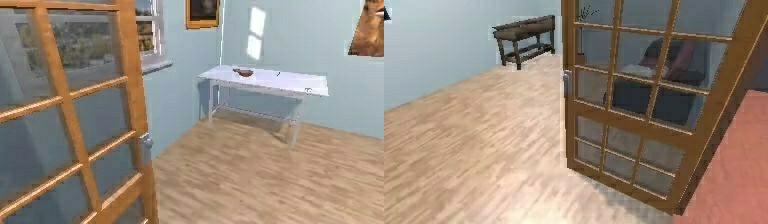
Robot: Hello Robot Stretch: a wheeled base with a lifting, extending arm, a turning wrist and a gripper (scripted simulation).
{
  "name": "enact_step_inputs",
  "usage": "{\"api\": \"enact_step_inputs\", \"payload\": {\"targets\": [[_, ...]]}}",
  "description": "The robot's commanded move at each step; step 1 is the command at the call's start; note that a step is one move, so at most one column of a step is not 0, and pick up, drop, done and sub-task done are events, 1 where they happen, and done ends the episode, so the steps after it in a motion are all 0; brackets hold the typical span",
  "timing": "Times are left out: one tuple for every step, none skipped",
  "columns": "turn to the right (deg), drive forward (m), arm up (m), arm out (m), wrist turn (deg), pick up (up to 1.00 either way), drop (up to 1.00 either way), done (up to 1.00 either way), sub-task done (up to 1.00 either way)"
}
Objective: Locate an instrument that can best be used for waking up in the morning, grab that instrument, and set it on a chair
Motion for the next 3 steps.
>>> {"api": "enact_step_inputs", "payload": {"targets": [[45.0, 0.00, 0.00, 0.00, 0.0, 0.00, 0.00, 0.00, 0.00], [45.0, 0.00, 0.00, 0.00, 0.0, 0.00, 0.00, 0.00, 0.00], [45.0, 0.00, 0.00, 0.00, 0.0, 0.00, 0.00, 0.00, 0.00]]}}
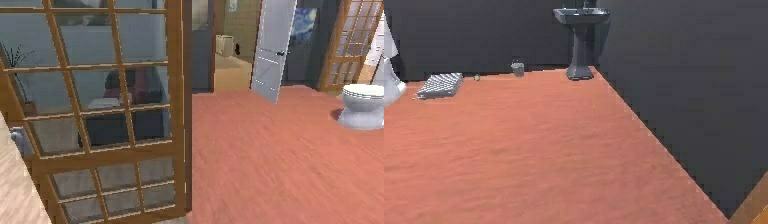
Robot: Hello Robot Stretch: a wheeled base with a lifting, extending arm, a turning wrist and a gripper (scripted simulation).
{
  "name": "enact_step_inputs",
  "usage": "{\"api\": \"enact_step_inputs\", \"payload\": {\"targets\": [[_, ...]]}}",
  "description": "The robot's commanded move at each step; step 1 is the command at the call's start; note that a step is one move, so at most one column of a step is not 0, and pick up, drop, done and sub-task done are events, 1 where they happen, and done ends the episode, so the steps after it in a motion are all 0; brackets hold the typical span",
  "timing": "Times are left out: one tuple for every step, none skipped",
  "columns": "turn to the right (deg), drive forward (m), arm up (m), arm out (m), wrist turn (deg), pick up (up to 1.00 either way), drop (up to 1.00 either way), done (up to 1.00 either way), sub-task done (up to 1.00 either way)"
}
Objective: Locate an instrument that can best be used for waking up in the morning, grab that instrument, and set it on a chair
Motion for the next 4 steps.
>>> {"api": "enact_step_inputs", "payload": {"targets": [[27.0, 0.00, 0.00, 0.00, 0.0, 0.00, 0.00, 0.00, 0.00], [3.0, 0.00, 0.00, 0.00, 0.0, 0.00, 0.00, 0.00, 0.00], [0.0, 1.00, 0.00, 0.00, 0.0, 0.00, 0.00, 0.00, 0.00], [0.0, 1.00, 0.00, 0.00, 0.0, 0.00, 0.00, 0.00, 0.00]]}}
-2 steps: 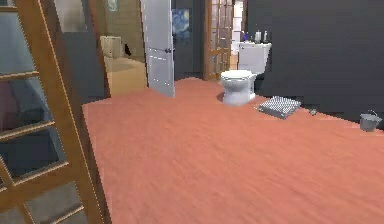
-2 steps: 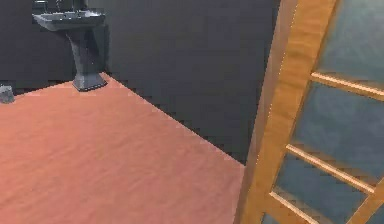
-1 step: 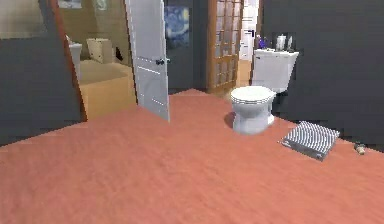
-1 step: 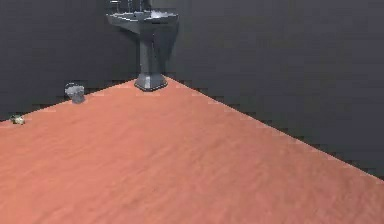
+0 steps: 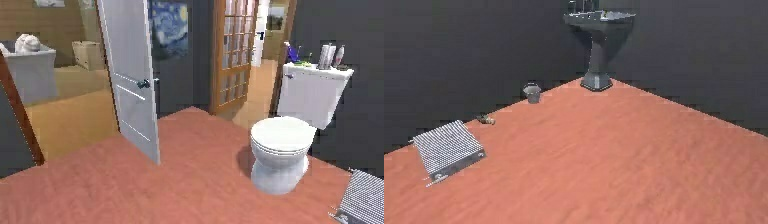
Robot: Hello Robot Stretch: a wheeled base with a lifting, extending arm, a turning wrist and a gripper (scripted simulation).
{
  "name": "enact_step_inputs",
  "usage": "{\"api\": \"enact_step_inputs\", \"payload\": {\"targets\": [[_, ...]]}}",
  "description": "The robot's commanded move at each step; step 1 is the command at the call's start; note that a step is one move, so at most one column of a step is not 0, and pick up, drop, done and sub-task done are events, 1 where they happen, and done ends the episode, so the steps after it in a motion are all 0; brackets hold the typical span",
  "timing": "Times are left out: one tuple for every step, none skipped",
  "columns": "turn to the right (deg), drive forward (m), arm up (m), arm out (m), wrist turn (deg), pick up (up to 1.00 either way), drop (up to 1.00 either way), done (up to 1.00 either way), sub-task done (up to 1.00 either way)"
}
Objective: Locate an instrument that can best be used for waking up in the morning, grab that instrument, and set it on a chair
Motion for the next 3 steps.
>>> {"api": "enact_step_inputs", "payload": {"targets": [[0.0, 1.00, 0.00, 0.00, 0.0, 0.00, 0.00, 0.00, 0.00], [0.0, 0.40, 0.00, 0.00, 0.0, 0.00, 0.00, 0.00, 0.00], [24.0, 0.00, 0.00, 0.00, 0.0, 0.00, 0.00, 0.00, 0.00]]}}
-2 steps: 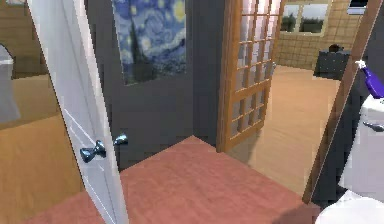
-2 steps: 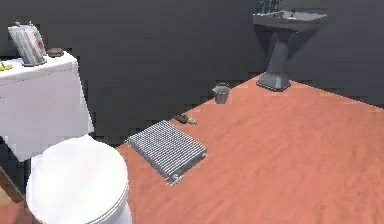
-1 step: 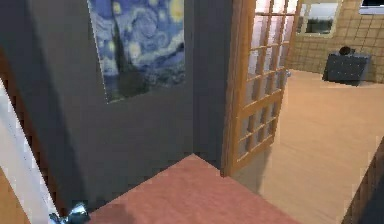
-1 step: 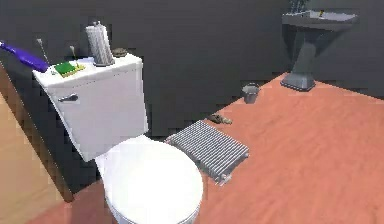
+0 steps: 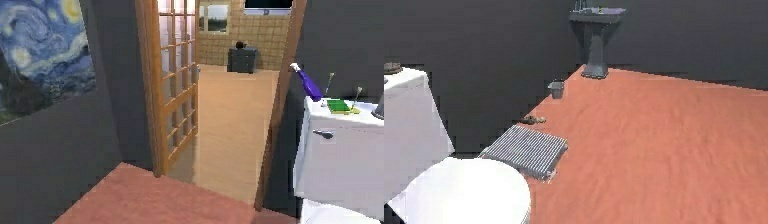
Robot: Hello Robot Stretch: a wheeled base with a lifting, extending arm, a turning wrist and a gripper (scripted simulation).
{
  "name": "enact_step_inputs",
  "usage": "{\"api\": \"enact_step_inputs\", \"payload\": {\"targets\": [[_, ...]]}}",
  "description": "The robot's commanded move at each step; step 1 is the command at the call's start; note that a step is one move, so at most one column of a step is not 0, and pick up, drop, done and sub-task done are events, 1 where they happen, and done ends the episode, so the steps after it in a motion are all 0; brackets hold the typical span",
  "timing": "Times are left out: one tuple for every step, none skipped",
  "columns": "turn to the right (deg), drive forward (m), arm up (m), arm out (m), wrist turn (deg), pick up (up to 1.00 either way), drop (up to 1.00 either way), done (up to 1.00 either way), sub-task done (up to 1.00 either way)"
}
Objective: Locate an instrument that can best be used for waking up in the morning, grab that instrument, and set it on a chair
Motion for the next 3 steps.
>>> {"api": "enact_step_inputs", "payload": {"targets": [[0.0, 0.30, 0.00, 0.00, 0.0, 0.00, 0.00, 0.00, 0.00], [6.0, 0.00, 0.00, 0.00, 0.0, 0.00, 0.00, 0.00, 0.00], [0.0, 1.00, 0.00, 0.00, 0.0, 0.00, 0.00, 0.00, 0.00]]}}
